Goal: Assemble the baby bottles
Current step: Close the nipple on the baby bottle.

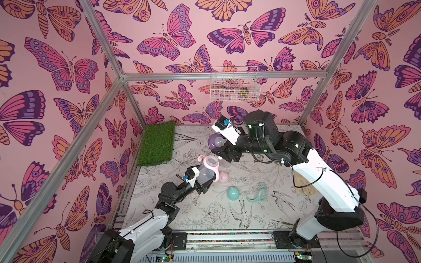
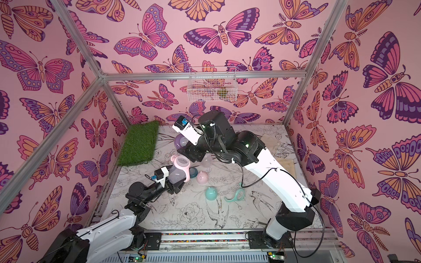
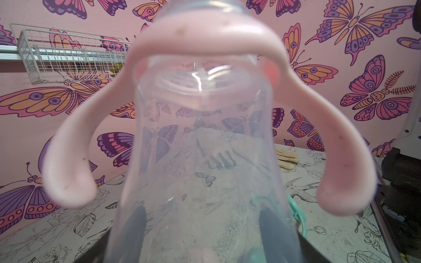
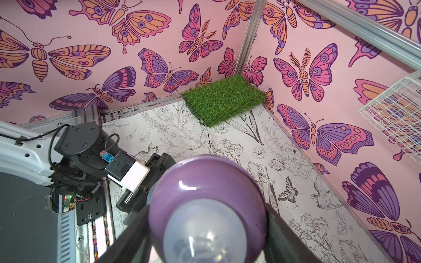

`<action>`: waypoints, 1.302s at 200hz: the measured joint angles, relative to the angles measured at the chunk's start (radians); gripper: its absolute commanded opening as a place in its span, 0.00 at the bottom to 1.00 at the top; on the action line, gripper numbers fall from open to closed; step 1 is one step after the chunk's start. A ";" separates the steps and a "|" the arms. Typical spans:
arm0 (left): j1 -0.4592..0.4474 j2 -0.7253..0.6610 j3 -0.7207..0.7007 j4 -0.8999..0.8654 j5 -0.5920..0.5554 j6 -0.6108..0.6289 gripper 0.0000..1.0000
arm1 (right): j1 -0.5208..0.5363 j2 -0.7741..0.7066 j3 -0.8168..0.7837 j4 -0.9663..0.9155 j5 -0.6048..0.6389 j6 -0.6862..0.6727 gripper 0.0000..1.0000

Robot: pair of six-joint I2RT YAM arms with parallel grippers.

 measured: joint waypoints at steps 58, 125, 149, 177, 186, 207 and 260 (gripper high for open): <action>0.000 0.011 0.000 -0.001 0.000 0.003 0.00 | 0.000 0.000 0.000 0.000 -0.001 0.000 0.44; 0.000 0.016 0.002 -0.005 0.000 0.010 0.00 | 0.001 0.000 0.001 0.000 -0.001 -0.002 0.43; 0.000 0.026 0.002 -0.007 0.000 0.011 0.00 | 0.004 -0.001 0.004 0.001 -0.001 -0.004 0.43; 0.000 0.037 0.002 -0.008 0.000 0.011 0.00 | 0.006 -0.001 0.006 0.002 -0.001 -0.008 0.42; 0.000 0.040 0.002 -0.007 0.000 0.012 0.00 | 0.006 -0.001 0.006 0.002 -0.001 -0.009 0.42; 0.000 0.050 0.003 -0.008 0.000 0.014 0.00 | 0.006 -0.001 0.006 0.002 -0.001 -0.014 0.42; 0.000 0.061 0.014 -0.008 0.000 0.014 0.00 | 0.006 -0.001 0.006 0.002 -0.008 -0.019 0.42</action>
